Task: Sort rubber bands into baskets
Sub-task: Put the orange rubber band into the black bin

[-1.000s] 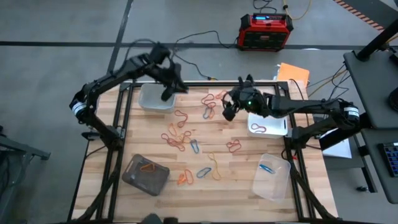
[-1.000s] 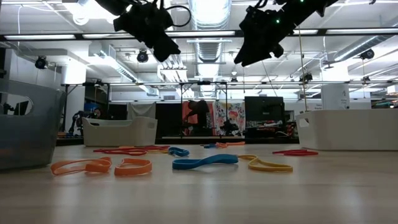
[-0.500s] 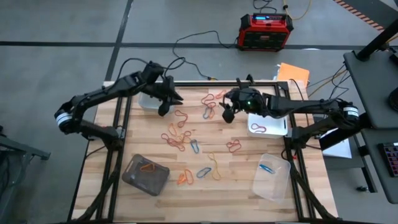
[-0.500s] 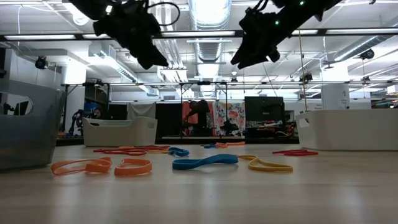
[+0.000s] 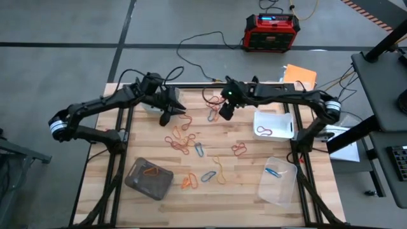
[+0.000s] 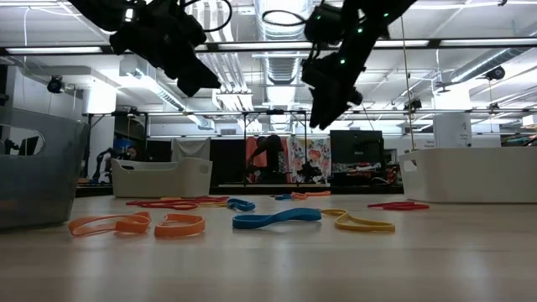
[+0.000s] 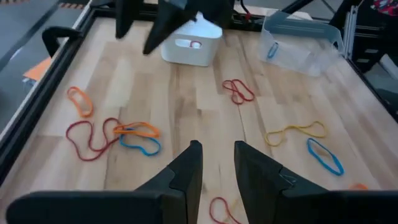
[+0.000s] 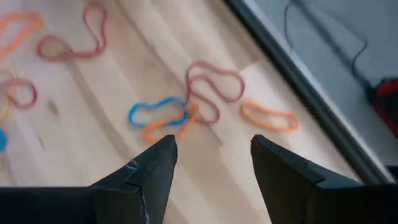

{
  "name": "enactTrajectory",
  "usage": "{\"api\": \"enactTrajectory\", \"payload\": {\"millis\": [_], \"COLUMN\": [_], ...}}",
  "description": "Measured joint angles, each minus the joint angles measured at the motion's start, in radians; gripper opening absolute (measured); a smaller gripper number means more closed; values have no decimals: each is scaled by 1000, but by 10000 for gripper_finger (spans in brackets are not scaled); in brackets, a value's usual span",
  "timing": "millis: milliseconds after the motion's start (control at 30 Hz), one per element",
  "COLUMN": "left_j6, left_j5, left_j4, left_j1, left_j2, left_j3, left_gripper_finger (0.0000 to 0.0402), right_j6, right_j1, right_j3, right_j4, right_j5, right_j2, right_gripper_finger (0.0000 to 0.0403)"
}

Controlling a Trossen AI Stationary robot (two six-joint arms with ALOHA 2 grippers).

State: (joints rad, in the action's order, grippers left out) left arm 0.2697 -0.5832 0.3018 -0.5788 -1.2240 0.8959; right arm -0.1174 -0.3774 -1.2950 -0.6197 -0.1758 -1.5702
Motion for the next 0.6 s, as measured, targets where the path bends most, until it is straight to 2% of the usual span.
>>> {"api": "enactTrajectory", "payload": {"millis": [133, 233, 600], "left_j6": [-1, -33, -44], "left_j5": [47, 79, 77], "left_j4": [-52, -101, -166], "left_j1": [3, 1, 1], "left_j2": [0, 2, 10], "left_j3": [-13, -13, 11], "left_gripper_finger": [77, 77, 77], "right_j6": [-3, -32, -22], "right_j1": [-4, -2, -10], "right_j3": [-50, -60, -58], "right_j4": [-25, -13, 83], "right_j5": [127, 144, 183], "right_j2": [-79, -129, -307], "right_gripper_finger": [201, 201, 201]}}
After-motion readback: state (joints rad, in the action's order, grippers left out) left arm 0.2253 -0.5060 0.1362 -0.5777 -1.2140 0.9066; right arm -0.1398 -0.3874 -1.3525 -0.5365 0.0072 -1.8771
